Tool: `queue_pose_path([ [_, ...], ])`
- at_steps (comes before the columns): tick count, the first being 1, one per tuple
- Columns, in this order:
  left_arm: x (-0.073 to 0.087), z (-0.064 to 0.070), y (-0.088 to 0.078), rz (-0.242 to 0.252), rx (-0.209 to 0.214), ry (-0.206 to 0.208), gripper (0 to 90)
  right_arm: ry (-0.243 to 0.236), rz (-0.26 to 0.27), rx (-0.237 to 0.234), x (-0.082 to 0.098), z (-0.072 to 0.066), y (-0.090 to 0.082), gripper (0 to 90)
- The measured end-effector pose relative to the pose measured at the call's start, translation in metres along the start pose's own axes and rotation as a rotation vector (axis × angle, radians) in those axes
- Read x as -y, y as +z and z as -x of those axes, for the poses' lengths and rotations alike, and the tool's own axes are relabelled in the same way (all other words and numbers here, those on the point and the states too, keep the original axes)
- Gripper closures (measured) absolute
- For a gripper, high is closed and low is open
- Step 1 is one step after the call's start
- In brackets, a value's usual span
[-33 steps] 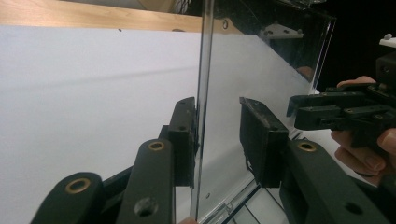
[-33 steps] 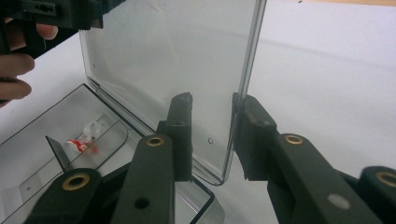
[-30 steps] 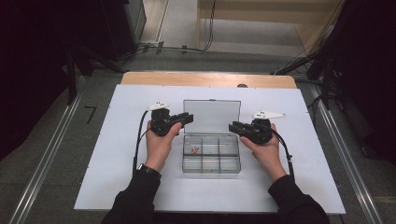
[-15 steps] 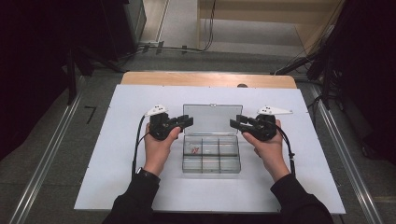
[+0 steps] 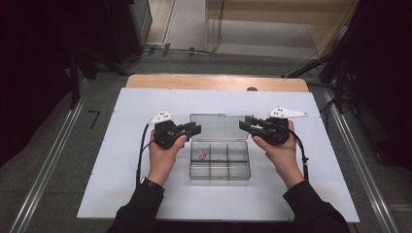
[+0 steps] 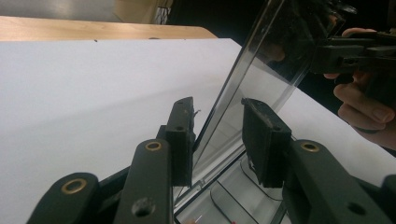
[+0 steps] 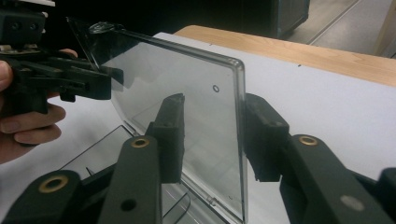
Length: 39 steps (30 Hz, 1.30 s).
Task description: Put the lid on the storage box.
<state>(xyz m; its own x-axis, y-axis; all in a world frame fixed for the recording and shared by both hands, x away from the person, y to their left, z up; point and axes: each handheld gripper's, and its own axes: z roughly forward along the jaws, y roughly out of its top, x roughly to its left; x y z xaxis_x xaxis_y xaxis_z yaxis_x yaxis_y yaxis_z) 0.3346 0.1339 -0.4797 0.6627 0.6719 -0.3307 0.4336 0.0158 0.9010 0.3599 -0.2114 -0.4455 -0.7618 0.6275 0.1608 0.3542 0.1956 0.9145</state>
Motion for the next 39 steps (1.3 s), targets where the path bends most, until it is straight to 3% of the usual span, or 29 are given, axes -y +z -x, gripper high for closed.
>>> queue_pose_path([
  [4, 0.000, 0.002, -0.001, -0.005, -0.005, 0.013, 63.8, -0.005, -0.003, -0.006, 0.001, -0.001, -0.002, 60.2],
  [11, 0.002, 0.005, -0.010, -0.008, 0.006, 0.026, 54.4, -0.016, -0.003, -0.007, 0.003, -0.006, -0.006, 59.8],
  [16, 0.010, 0.005, -0.019, -0.010, -0.007, 0.030, 55.7, -0.016, -0.001, -0.005, 0.005, -0.009, -0.008, 59.3],
  [18, 0.014, 0.004, -0.023, -0.012, -0.022, 0.030, 58.3, -0.021, -0.004, -0.004, 0.006, -0.010, -0.009, 59.1],
  [26, 0.026, 0.005, -0.034, -0.025, -0.001, 0.025, 70.5, -0.041, -0.009, 0.000, 0.009, -0.016, -0.012, 57.9],
  [35, 0.036, 0.016, -0.035, -0.044, 0.047, 0.059, 88.9, -0.052, 0.000, 0.005, 0.014, -0.020, -0.015, 56.9],
  [39, 0.038, 0.019, -0.035, -0.044, 0.070, 0.053, 90.0, -0.049, -0.001, 0.007, 0.015, -0.022, -0.017, 56.2],
])
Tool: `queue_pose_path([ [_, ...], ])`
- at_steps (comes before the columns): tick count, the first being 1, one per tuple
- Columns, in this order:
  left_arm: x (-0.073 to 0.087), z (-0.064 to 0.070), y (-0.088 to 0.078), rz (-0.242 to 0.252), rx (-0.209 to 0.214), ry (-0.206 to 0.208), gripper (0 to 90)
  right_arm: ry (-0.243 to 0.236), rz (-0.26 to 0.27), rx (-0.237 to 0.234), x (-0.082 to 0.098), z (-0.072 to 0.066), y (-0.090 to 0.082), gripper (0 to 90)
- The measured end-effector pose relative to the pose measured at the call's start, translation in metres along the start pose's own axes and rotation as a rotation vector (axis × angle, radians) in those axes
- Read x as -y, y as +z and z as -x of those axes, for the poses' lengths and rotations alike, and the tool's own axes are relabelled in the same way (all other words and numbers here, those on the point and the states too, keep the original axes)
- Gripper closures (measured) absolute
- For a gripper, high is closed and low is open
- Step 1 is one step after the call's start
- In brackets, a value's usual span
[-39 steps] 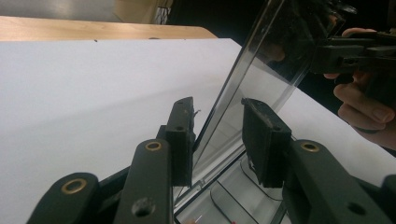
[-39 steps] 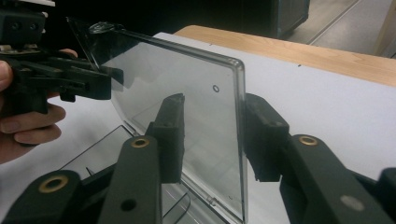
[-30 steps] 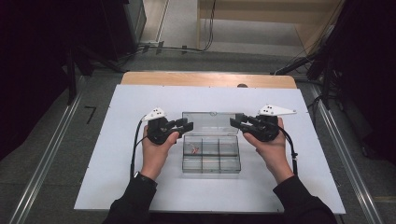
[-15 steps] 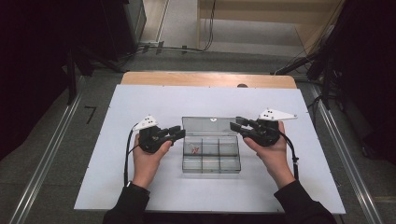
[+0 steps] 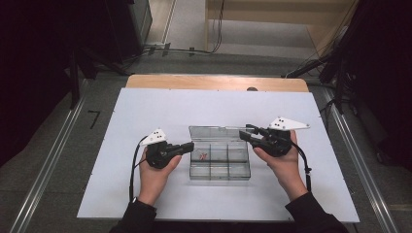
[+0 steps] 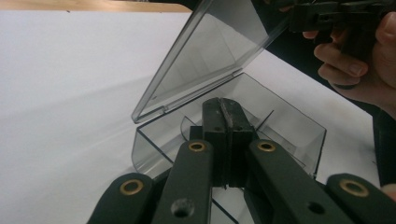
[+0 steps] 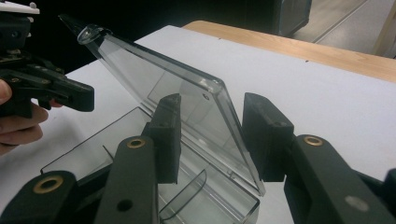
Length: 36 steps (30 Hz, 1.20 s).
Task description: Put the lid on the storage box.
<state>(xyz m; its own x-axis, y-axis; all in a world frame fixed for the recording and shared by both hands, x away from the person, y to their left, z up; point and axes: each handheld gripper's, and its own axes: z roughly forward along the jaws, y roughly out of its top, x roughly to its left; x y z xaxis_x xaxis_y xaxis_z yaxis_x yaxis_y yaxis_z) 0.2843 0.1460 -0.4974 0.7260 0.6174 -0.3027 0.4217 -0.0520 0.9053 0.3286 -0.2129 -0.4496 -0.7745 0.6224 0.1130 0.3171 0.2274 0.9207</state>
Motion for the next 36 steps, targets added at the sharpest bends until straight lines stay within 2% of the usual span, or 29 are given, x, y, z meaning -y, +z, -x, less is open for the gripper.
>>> queue_pose_path([
  [7, -0.003, 0.003, 0.000, 0.017, 0.020, -0.016, 90.0, -0.007, 0.008, 0.000, 0.004, -0.003, -0.002, 55.3],
  [12, -0.004, 0.004, -0.001, 0.017, 0.014, -0.011, 90.0, -0.014, 0.007, 0.003, 0.007, -0.006, -0.004, 54.6],
  [20, -0.004, 0.003, -0.002, 0.024, 0.010, -0.022, 90.0, -0.054, 0.003, 0.008, 0.011, -0.011, -0.007, 52.8],
  [36, -0.004, 0.004, -0.003, 0.038, 0.008, -0.021, 90.0, -0.073, -0.010, 0.013, 0.018, -0.016, -0.011, 47.5],
])
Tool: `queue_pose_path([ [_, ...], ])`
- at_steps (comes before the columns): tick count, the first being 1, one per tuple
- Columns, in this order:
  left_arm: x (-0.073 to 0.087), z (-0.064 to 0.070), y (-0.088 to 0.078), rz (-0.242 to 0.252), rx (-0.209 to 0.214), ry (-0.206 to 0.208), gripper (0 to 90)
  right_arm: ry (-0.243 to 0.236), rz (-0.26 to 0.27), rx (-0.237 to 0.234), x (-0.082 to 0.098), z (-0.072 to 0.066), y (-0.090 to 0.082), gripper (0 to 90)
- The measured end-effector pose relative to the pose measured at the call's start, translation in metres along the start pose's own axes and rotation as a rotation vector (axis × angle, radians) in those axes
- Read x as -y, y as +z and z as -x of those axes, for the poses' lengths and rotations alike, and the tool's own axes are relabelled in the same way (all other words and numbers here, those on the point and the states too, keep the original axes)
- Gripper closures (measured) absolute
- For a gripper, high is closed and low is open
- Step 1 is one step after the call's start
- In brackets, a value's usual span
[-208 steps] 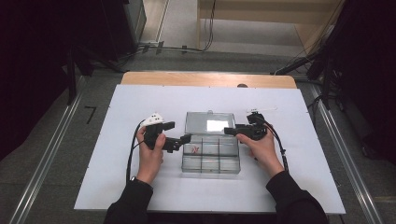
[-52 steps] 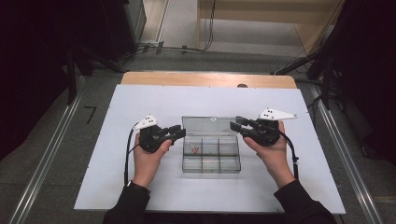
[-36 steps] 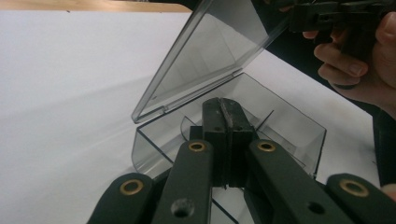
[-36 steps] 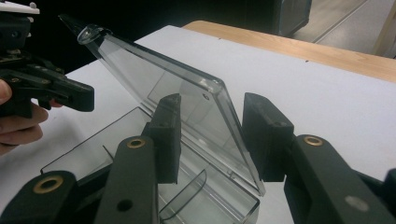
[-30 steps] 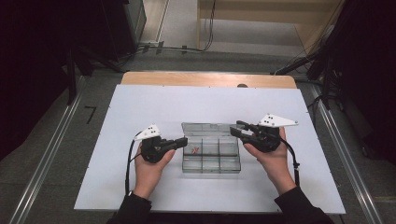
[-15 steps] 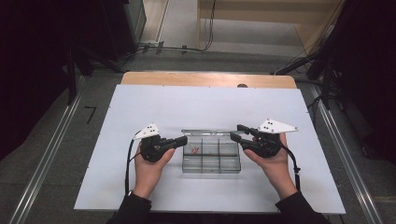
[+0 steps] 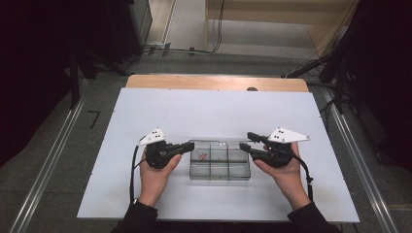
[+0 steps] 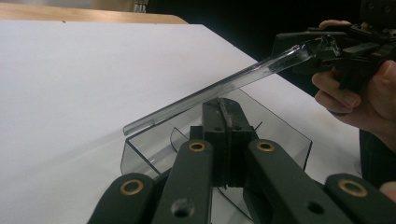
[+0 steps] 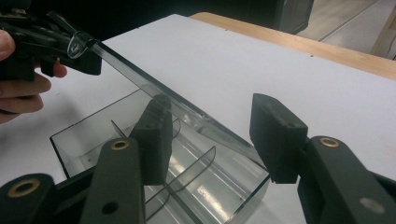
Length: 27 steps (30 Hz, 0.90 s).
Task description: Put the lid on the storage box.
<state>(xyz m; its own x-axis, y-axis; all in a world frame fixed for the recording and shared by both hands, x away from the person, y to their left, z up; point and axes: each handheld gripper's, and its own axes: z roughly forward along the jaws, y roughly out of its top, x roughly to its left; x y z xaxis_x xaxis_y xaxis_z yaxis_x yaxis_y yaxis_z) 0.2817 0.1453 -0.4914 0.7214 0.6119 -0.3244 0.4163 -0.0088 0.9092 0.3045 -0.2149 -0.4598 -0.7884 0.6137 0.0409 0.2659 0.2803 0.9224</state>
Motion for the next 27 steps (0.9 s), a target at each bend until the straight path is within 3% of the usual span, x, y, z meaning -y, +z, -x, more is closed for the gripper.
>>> queue_pose_path([
  [8, 0.000, 0.000, 0.001, -0.005, 0.005, 0.000, 90.0, 0.004, -0.013, -0.002, 0.001, 0.000, -0.003, 41.1],
  [17, 0.001, 0.000, 0.000, 0.000, 0.013, 0.001, 90.0, 0.026, -0.018, 0.010, 0.008, 0.005, -0.012, 39.9],
  [22, 0.000, -0.001, 0.000, 0.001, 0.017, 0.001, 90.0, 0.044, -0.026, 0.007, 0.014, 0.007, -0.017, 41.3],
  [27, 0.000, 0.001, -0.001, 0.006, 0.025, 0.003, 90.0, 0.078, -0.047, 0.009, 0.021, 0.008, -0.020, 48.9],
])
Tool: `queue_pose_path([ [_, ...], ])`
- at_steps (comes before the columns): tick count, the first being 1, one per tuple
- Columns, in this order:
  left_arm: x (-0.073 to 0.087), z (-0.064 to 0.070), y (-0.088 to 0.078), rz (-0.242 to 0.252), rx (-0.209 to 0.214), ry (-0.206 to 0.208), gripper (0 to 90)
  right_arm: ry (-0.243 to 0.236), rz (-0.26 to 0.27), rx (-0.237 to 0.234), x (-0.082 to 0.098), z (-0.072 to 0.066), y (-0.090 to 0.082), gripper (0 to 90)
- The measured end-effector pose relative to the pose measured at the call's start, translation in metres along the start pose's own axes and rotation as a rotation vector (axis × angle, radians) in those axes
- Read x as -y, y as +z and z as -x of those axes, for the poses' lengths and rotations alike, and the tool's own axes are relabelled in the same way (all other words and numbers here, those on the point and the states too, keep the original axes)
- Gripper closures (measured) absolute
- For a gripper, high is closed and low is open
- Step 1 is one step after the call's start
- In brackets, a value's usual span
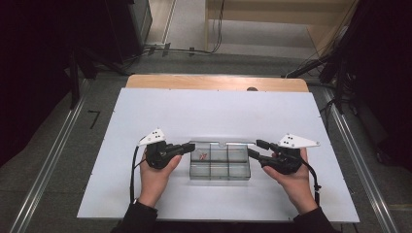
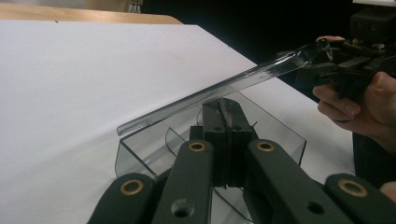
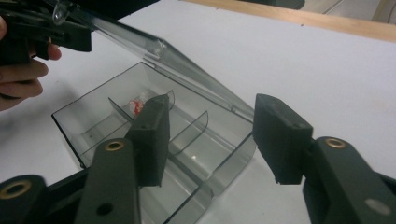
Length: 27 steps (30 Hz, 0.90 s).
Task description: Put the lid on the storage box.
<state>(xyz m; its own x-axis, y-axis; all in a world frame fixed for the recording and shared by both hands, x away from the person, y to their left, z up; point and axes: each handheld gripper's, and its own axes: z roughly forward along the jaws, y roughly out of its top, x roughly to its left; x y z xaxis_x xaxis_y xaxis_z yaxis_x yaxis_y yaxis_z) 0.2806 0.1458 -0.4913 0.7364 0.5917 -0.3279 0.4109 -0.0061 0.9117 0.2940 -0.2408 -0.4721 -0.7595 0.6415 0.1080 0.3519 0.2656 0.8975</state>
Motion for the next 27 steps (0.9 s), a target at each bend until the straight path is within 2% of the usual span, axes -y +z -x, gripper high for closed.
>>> queue_pose_path([
  [2, 0.000, 0.001, 0.000, -0.002, 0.000, 0.004, 90.0, 0.017, -0.005, 0.005, 0.003, 0.000, -0.001, 53.2],
  [9, 0.002, 0.002, 0.003, -0.019, 0.004, 0.016, 90.0, 0.090, -0.018, -0.026, 0.008, 0.002, -0.001, 81.3],
  [12, 0.002, 0.003, 0.003, -0.020, 0.008, 0.022, 90.0, 0.078, -0.026, -0.044, 0.008, -0.001, 0.001, 87.6],
  [16, 0.003, 0.004, 0.003, -0.026, 0.013, 0.021, 90.0, 0.055, -0.020, -0.041, 0.007, -0.005, 0.001, 88.1],
  [27, 0.006, 0.008, -0.001, -0.031, 0.027, 0.031, 90.0, 0.040, -0.022, -0.052, 0.006, -0.010, 0.001, 88.2],
])
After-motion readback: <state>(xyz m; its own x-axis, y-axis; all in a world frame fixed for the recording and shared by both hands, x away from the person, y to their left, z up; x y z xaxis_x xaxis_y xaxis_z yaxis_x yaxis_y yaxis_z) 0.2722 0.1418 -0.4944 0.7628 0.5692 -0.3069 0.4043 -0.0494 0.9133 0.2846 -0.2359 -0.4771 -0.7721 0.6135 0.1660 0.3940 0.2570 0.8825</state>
